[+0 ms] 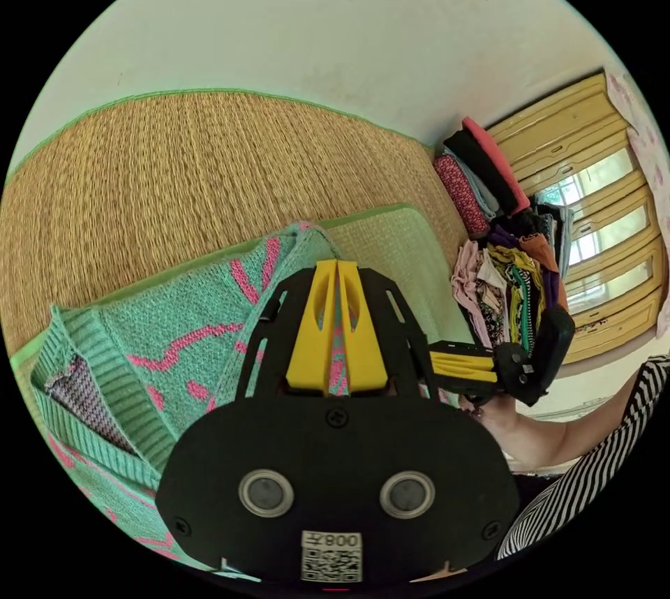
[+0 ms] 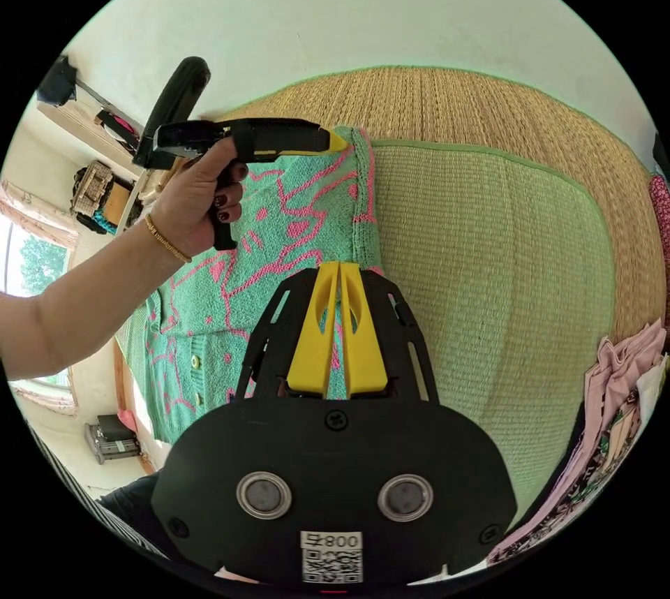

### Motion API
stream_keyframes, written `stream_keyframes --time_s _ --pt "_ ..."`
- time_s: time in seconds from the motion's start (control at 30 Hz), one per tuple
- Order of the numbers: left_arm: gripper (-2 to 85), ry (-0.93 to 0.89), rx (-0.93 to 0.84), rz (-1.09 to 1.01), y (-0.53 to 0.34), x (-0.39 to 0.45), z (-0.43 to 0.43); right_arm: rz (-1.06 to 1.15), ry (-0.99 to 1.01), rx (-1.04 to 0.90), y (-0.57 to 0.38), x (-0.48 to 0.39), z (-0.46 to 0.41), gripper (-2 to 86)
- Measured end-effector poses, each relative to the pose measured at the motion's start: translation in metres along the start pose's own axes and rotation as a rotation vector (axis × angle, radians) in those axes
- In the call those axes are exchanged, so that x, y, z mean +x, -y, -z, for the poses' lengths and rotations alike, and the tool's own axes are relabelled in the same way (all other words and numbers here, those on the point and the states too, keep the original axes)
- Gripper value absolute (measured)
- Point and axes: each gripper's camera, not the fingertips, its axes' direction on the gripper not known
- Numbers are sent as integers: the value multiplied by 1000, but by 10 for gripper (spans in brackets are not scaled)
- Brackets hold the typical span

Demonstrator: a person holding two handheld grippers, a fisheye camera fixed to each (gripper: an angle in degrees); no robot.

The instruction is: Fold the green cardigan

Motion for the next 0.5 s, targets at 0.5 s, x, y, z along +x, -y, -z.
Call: stream_keyframes --time_s 0.5 --pt "4 -128 70 233 -208 -30 142 65 8 -125 34 -55 -51 0"
